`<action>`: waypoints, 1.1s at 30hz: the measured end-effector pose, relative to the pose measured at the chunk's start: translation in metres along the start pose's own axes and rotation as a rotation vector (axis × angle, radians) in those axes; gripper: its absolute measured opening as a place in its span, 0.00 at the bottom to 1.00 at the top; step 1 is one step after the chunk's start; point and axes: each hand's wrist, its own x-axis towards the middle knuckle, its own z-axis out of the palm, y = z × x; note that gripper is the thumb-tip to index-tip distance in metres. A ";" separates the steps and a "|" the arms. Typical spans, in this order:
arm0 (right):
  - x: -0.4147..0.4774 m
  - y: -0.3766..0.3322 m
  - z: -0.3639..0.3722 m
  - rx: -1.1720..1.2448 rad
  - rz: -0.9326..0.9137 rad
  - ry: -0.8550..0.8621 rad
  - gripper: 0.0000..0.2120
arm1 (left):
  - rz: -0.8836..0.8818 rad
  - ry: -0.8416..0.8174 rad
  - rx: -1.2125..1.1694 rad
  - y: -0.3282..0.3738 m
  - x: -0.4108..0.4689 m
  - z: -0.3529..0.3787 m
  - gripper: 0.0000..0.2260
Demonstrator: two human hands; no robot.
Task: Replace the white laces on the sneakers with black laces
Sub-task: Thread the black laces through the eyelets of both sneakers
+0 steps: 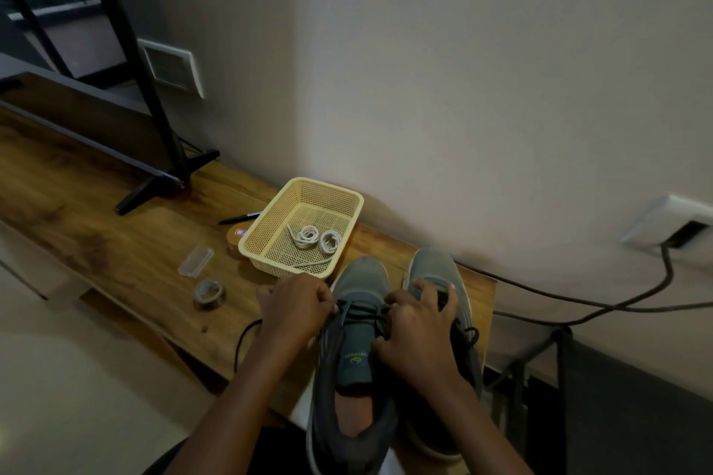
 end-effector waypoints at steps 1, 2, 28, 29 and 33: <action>0.000 0.001 0.000 0.002 -0.001 -0.004 0.12 | -0.033 0.000 -0.071 -0.005 0.004 0.000 0.13; 0.000 0.001 0.001 0.007 -0.004 -0.008 0.12 | -0.073 0.028 -0.139 -0.010 0.007 -0.003 0.15; 0.002 0.000 -0.001 -0.002 -0.038 -0.016 0.13 | -0.033 -0.119 0.077 0.012 -0.008 -0.007 0.07; 0.002 0.000 -0.001 -0.001 -0.037 -0.020 0.13 | -0.046 -0.126 0.085 0.013 -0.008 -0.007 0.07; 0.002 0.002 -0.003 -0.009 -0.029 -0.030 0.15 | -0.177 -0.048 0.120 0.011 -0.004 -0.013 0.09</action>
